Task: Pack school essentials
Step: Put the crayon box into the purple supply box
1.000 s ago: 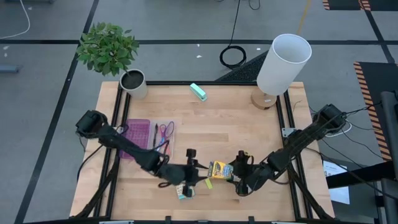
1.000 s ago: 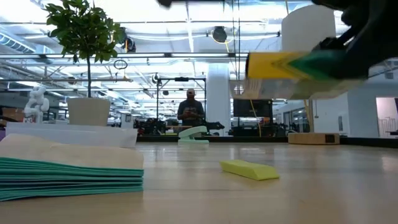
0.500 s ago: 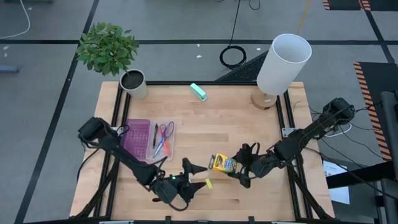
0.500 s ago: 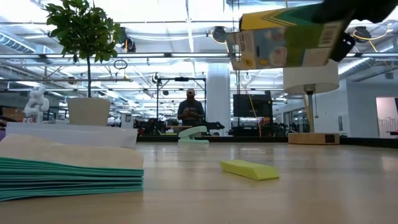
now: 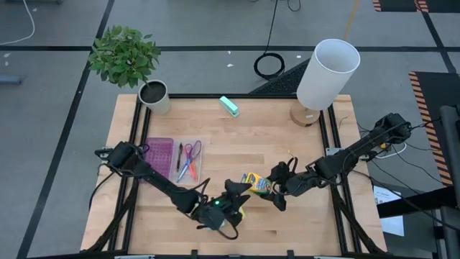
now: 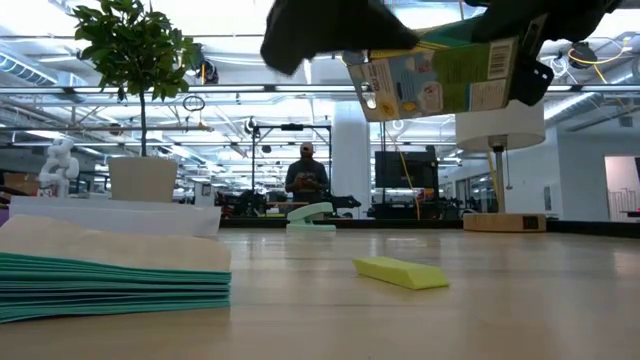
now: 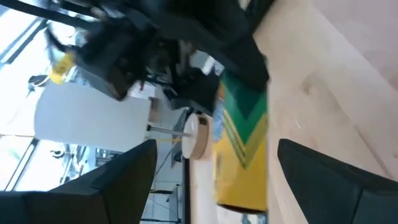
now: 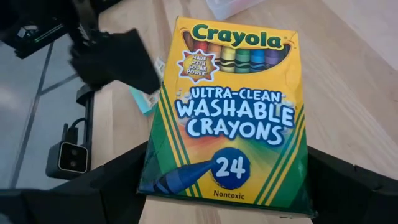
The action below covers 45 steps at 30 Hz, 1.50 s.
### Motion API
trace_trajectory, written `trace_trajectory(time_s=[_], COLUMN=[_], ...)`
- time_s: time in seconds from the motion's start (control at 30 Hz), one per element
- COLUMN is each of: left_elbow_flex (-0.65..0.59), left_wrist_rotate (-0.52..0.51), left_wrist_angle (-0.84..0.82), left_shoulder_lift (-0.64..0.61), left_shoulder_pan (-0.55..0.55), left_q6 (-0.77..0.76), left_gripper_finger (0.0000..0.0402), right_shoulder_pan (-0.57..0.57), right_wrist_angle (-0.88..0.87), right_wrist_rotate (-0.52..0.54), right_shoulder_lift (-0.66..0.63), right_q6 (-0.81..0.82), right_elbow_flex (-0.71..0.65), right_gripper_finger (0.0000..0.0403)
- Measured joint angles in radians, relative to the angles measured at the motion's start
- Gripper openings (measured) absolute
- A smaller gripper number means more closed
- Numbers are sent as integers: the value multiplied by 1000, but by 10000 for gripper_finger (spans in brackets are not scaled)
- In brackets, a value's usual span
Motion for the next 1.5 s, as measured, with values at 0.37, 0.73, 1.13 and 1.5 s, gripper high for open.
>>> trace_trajectory(time_s=[0.37,0.73,1.13,1.5], left_elbow_flex=[0,0,0,0], left_wrist_rotate=[20,117,178,205], left_wrist_angle=[-160,-89,104,107], left_shoulder_lift=[0,0,0,0], left_shoulder_pan=[24,-7,-48,-55], left_q6=[-121,-144,14,73], left_gripper_finger=[335,335,303,197], right_shoulder_pan=[-16,-16,-16,-16], right_wrist_angle=[2,86,240,241], right_wrist_rotate=[-69,-257,-361,-390], right_shoulder_lift=[0,0,0,0], right_q6=[-57,-301,-536,-562], right_elbow_flex=[0,0,0,0], right_gripper_finger=[338,338,338,338])
